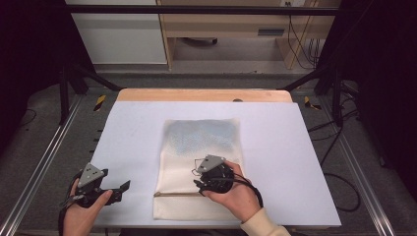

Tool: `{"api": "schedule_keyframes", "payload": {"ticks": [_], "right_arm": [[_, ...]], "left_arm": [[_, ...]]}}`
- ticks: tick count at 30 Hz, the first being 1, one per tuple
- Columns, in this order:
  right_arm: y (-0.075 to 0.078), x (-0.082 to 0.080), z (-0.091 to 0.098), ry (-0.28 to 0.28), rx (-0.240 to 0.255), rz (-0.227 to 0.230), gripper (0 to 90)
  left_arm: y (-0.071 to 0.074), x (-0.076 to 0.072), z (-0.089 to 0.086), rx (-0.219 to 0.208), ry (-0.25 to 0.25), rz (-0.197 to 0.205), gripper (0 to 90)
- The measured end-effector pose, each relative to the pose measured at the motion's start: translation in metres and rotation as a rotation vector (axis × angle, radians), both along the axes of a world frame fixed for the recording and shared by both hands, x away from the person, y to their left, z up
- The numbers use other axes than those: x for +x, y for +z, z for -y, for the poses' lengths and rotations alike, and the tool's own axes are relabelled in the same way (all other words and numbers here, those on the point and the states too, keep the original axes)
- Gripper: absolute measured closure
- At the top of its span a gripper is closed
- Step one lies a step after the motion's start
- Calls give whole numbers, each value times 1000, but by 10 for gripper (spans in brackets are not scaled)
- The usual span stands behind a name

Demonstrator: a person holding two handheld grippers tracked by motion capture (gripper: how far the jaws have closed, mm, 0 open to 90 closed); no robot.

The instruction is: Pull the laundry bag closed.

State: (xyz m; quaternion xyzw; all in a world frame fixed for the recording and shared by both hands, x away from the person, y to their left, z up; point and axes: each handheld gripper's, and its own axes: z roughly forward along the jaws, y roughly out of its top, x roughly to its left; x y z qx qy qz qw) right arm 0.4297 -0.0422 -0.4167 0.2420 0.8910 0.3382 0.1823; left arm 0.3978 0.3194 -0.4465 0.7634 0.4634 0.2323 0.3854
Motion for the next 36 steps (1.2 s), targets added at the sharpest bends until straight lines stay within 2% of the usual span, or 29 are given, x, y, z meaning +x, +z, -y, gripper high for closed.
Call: {"api": "schedule_keyframes", "payload": {"ticks": [1,3,7,8,17,27,36], "right_arm": [[0,0,0,0,0,0,396],[4,3,-15,58,-23,-26,448],[6,6,-30,96,-44,-48,505],[8,8,-38,127,-60,-57,528],[7,14,-61,205,-83,-101,632],[4,11,-73,241,-82,-133,706],[1,6,-81,283,-70,-137,742]], "left_arm": [[0,0,0,0,0,0,85],[0,2,-1,3,-10,-20,88],[1,3,-1,0,-9,-13,91],[2,3,-1,1,-9,-14,91],[-2,4,-3,-12,10,-31,91],[-2,5,-4,-18,21,-26,91],[-2,6,-4,-27,22,-35,96]]}}
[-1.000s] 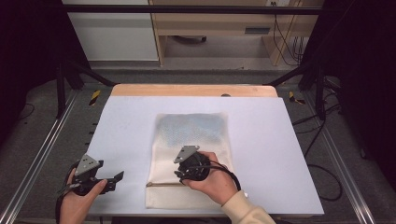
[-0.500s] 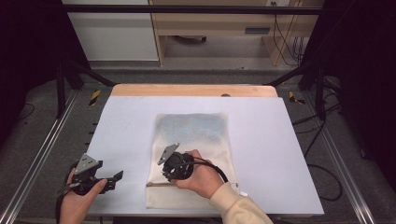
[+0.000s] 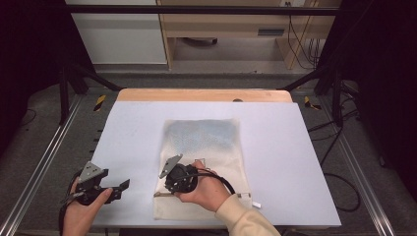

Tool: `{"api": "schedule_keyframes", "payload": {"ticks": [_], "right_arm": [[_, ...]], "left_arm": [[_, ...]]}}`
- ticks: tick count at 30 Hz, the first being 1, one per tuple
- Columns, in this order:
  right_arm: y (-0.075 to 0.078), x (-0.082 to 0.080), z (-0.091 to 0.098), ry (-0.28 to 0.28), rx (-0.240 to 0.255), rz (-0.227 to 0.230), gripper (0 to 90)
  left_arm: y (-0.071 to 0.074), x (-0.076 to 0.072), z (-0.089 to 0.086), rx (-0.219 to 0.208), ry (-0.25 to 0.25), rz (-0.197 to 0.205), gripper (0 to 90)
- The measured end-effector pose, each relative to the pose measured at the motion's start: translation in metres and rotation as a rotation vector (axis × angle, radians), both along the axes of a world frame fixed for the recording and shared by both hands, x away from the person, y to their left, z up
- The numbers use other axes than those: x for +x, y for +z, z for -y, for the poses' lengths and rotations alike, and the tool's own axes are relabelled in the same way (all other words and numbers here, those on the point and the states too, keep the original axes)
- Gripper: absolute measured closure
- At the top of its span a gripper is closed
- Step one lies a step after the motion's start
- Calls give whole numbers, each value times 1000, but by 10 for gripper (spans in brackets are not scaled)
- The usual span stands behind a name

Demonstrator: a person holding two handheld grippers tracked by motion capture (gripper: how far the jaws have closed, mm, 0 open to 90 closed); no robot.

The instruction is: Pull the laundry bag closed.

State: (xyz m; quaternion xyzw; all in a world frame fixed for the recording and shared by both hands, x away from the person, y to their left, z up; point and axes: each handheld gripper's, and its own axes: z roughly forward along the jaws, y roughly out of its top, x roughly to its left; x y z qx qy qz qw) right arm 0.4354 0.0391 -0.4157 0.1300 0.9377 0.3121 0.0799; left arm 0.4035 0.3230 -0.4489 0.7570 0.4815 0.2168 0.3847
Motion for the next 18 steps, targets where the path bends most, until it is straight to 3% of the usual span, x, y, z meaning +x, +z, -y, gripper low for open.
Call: {"api": "schedule_keyframes", "payload": {"ticks": [18], "right_arm": [[-21,1,-34,69,-10,-91,708]], "left_arm": [[2,-3,0,-23,-32,-23,140]]}}
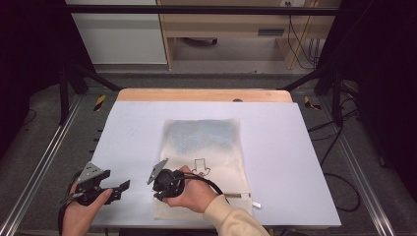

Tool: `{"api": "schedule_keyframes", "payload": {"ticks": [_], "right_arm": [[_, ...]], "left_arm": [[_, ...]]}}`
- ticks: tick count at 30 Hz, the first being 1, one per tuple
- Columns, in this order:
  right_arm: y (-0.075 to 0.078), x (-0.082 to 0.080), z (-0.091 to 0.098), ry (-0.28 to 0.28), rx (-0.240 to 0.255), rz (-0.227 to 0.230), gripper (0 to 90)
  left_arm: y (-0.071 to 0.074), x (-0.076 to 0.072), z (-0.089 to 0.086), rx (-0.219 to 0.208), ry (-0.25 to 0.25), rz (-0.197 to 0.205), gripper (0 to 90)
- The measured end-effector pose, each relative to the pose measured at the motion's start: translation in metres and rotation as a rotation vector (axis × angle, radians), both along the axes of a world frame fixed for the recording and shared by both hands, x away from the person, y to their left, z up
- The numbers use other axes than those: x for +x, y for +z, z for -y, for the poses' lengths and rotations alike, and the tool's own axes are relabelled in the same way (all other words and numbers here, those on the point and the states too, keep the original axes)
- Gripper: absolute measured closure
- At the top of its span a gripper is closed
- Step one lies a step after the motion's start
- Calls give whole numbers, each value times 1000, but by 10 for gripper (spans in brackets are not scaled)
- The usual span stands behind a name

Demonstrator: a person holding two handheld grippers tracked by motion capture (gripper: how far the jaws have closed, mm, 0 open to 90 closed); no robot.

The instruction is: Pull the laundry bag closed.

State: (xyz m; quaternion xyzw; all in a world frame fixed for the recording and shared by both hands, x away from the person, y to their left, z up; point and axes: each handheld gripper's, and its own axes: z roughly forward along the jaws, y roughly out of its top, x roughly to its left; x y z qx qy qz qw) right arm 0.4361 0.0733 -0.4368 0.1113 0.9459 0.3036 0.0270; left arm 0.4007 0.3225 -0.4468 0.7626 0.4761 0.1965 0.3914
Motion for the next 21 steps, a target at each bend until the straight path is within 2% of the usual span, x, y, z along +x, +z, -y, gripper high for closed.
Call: {"api": "schedule_keyframes", "payload": {"ticks": [4,7,10,15,18,20,21], "right_arm": [[-4,4,-3,-1,-2,-23,710],[-8,8,-5,5,-6,-54,802],[-8,10,-5,8,3,-70,818],[-2,8,-1,17,29,-55,819],[-1,7,0,20,35,-49,819],[0,6,0,29,39,-40,820],[0,6,0,26,38,-41,820]], "left_arm": [[1,-4,3,-29,-21,1,157],[3,-8,4,-46,-34,-1,182],[3,-15,9,-91,-66,-18,187],[1,-24,18,-89,-93,-29,192],[-2,-32,29,-110,-138,-45,202],[-4,-33,36,-106,-162,-54,202],[-5,-32,38,-122,-182,-61,202]]}}
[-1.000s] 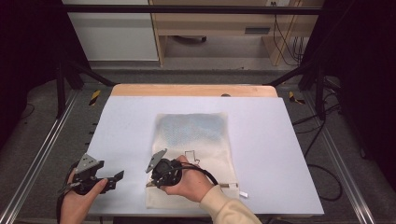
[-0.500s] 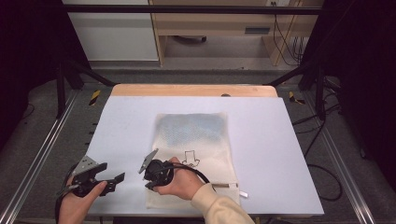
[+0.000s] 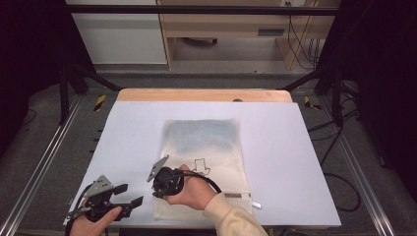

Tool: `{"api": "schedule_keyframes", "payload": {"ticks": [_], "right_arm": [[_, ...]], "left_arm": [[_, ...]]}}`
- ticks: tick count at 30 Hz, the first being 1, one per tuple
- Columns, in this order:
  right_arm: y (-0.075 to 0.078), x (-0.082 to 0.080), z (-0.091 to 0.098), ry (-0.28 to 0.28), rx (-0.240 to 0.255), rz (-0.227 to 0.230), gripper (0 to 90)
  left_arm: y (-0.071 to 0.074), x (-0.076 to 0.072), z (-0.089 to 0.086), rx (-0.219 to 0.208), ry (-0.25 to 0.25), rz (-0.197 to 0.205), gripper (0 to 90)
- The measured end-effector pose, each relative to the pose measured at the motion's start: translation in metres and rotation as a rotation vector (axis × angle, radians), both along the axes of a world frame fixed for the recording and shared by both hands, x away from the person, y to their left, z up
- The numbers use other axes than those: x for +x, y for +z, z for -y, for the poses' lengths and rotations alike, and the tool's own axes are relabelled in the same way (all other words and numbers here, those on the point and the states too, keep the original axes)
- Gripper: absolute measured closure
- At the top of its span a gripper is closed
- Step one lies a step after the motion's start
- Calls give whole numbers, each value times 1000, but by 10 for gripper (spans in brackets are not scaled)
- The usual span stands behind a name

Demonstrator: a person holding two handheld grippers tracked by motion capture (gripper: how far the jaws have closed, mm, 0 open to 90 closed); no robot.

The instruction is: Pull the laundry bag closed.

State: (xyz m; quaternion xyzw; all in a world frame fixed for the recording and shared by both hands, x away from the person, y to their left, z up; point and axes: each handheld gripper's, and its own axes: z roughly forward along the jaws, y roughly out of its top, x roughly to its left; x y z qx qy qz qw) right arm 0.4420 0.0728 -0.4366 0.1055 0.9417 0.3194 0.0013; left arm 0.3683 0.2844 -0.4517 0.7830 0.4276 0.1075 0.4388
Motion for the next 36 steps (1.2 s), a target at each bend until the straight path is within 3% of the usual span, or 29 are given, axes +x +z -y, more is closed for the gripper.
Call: {"api": "schedule_keyframes", "payload": {"ticks": [1,5,15,20,36], "right_arm": [[0,0,0,2,6,-1,820],[3,0,3,-1,22,1,820],[10,-1,9,2,61,6,820],[14,-3,10,-1,70,11,820],[21,-4,13,1,85,25,820]], "left_arm": [[-1,0,3,-24,-10,-13,202],[-6,1,13,-35,-50,-39,204],[-16,10,36,-19,-85,-57,238],[-19,12,38,-22,-101,-67,281],[-25,22,42,-85,-161,-103,412]]}}
